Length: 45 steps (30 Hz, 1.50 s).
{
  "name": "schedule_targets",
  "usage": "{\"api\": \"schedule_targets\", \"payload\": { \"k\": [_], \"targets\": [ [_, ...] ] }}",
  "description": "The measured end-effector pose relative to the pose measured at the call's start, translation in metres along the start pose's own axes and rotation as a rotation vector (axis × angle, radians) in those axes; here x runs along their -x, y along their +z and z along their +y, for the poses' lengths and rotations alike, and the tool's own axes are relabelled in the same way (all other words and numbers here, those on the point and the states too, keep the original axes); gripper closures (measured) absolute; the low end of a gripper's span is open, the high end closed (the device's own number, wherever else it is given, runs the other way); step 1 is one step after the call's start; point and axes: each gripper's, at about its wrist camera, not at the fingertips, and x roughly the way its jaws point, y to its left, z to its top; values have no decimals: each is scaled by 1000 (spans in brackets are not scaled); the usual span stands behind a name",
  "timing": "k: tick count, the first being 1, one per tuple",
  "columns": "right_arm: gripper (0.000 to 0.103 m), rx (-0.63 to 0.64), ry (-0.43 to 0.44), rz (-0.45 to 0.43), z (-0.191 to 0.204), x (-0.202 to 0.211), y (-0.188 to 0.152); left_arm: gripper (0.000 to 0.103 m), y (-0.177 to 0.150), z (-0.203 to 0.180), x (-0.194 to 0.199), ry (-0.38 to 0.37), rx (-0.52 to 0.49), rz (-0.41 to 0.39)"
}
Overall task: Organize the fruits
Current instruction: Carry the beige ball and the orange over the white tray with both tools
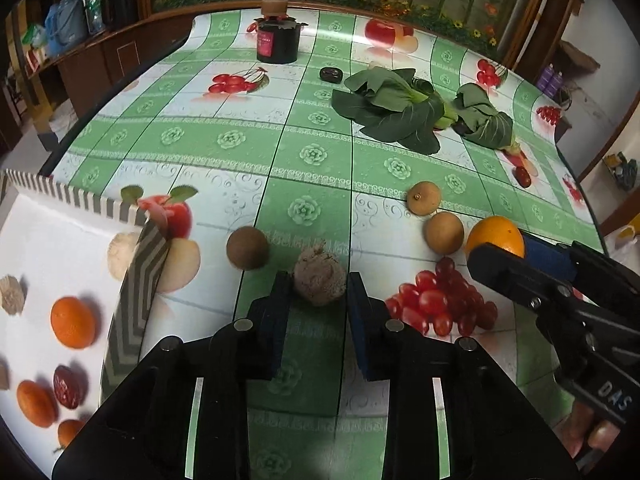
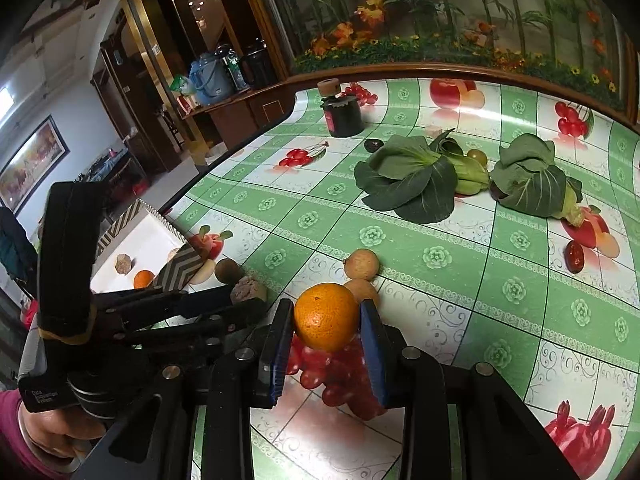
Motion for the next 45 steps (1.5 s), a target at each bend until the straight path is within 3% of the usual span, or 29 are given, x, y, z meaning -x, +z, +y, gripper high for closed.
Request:
{"api": "schedule_targets", "payload": {
  "k": [20,33,45],
  "targets": [
    [71,48,48,10,70,27,-43,76,-62,27,89,31,-21,-96],
    [71,127,110,2,138,33,-52,76,-97,86,135,100,43,-141],
    [71,209,170,24,198,20,-52,76,-120,139,154,167,108,-153]
  ]
}}
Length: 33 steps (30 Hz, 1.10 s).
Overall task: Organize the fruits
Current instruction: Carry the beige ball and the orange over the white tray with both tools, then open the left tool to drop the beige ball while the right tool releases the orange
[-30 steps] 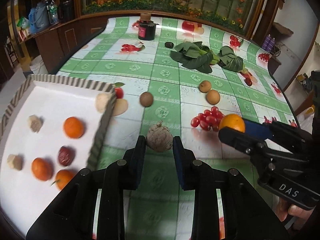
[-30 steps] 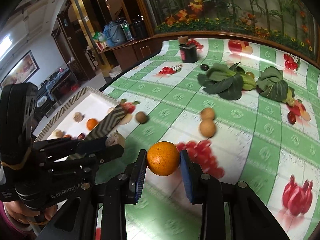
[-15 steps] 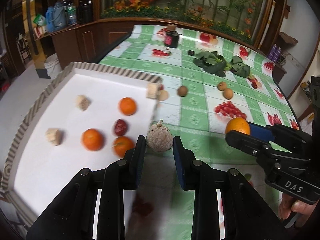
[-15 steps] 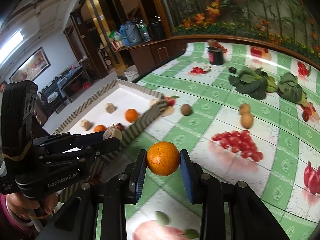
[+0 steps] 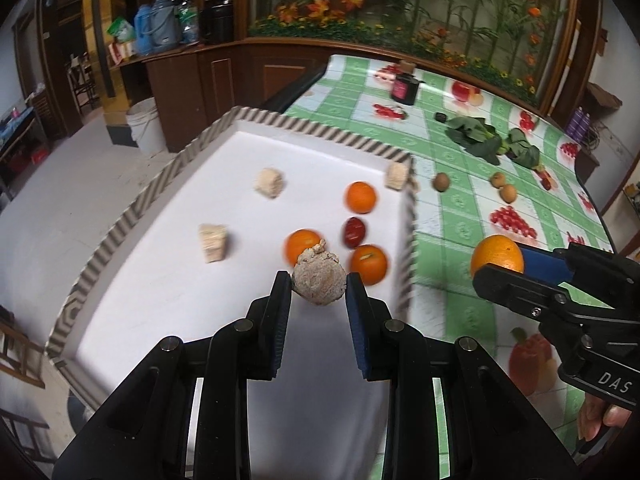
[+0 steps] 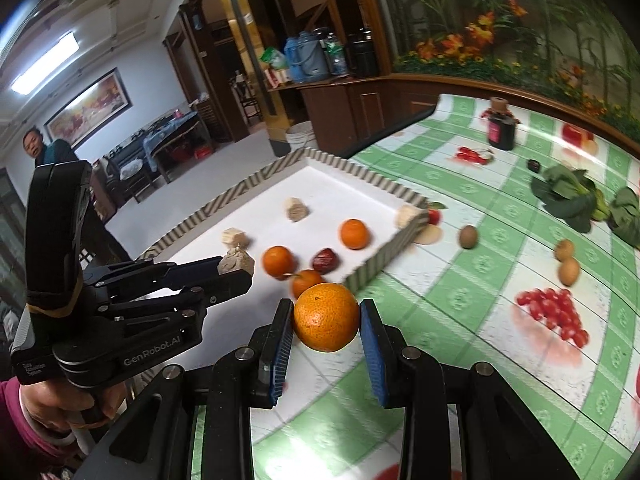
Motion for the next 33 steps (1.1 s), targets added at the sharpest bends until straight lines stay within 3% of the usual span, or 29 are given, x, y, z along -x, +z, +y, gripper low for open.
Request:
{"api": "schedule_targets", "payload": {
  "k": [11,33],
  "targets": [
    [71,64,52,58,35,-34,7,76,-17,43,-1,31,65,33],
    [71,88,84,146,50,-82,7,76,-13,53,-23,52,73,68]
  ]
}}
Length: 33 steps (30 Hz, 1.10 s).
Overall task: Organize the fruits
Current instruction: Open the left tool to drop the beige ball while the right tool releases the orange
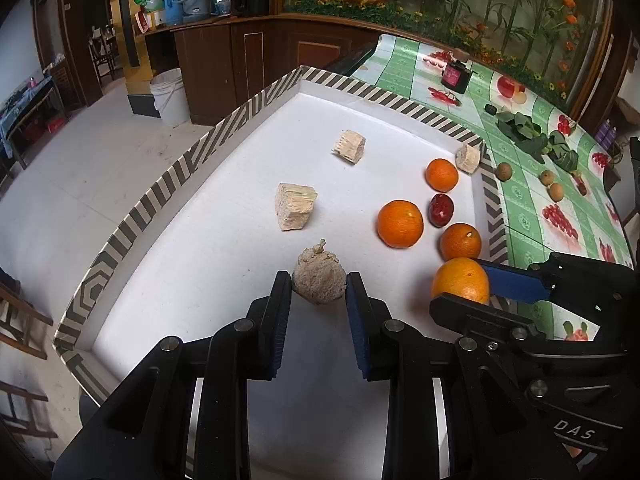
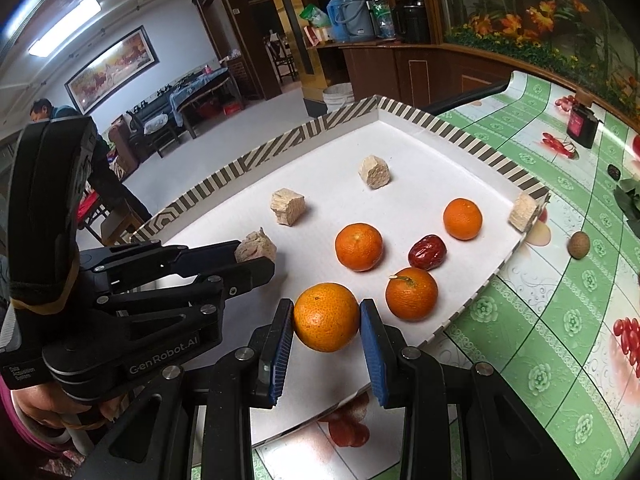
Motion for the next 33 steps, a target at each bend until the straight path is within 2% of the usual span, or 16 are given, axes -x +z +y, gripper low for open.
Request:
{"api": "schedule_targets", "payload": {
  "k": [9,17,19,23,33],
  "targets": [
    [71,20,-22,13,1,-11,3,76,1,5,-10,0,20,23],
    [70,114,-63,34,14,-25,3,76,4,13,-10,18,36,29],
    [70,131,-76,38,17,-26,2,72,4,16,-10,25,40,30],
    [68,106,-44,33,14,-20,2,46,3,18,-7,30,52,26],
    [67,63,-20,-31,6,19,-3,46,5,10,10,44,49,-19]
  ]
}}
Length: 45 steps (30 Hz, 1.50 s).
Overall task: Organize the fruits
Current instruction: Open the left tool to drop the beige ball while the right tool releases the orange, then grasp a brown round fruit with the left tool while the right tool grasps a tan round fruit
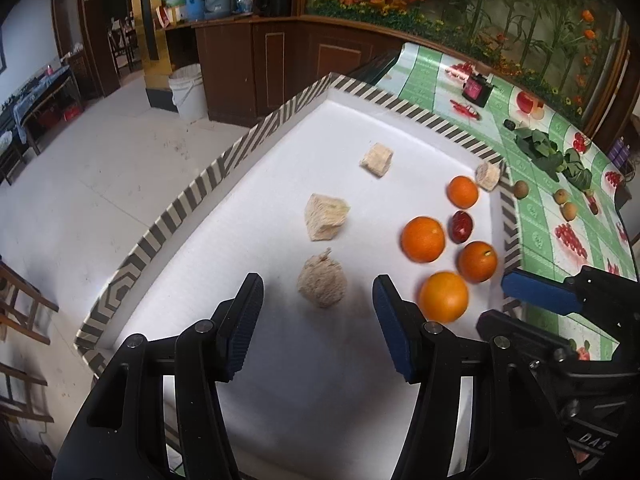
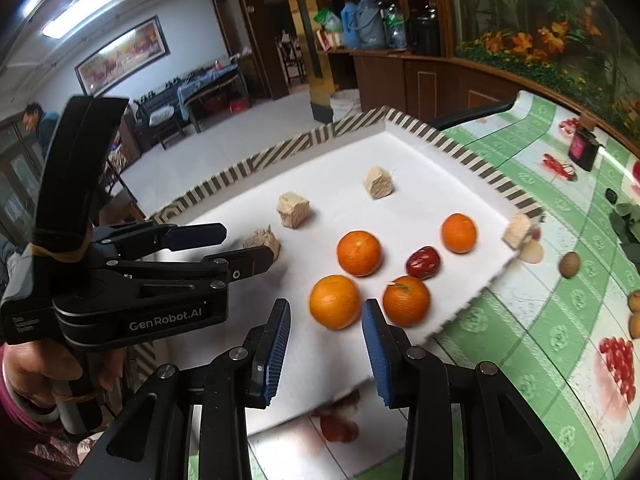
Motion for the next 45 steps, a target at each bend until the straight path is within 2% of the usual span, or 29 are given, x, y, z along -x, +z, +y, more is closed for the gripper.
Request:
{"api": "schedule_targets", "payload": {
  "k": [9,16,34,39,45],
  "targets": [
    [67,-84,-44,-46,-30,33,-13,46,4,-33,14,-48,-43,-35],
    [67,-177,-112,-58,-74,54,-32,46,5,-68,14,-105,-86,-28],
    [66,-361,-302,-52,-188,90,-76,46,28,-162,-15,-230,-223,56],
    [66,-404,-336,-52,-217,91,-76,46,42,-182,-27,-243,-247,77],
    [66,-411,-349,-63,-243,80,-57,46,62,-197,-48,-239,-258,90]
  ]
}}
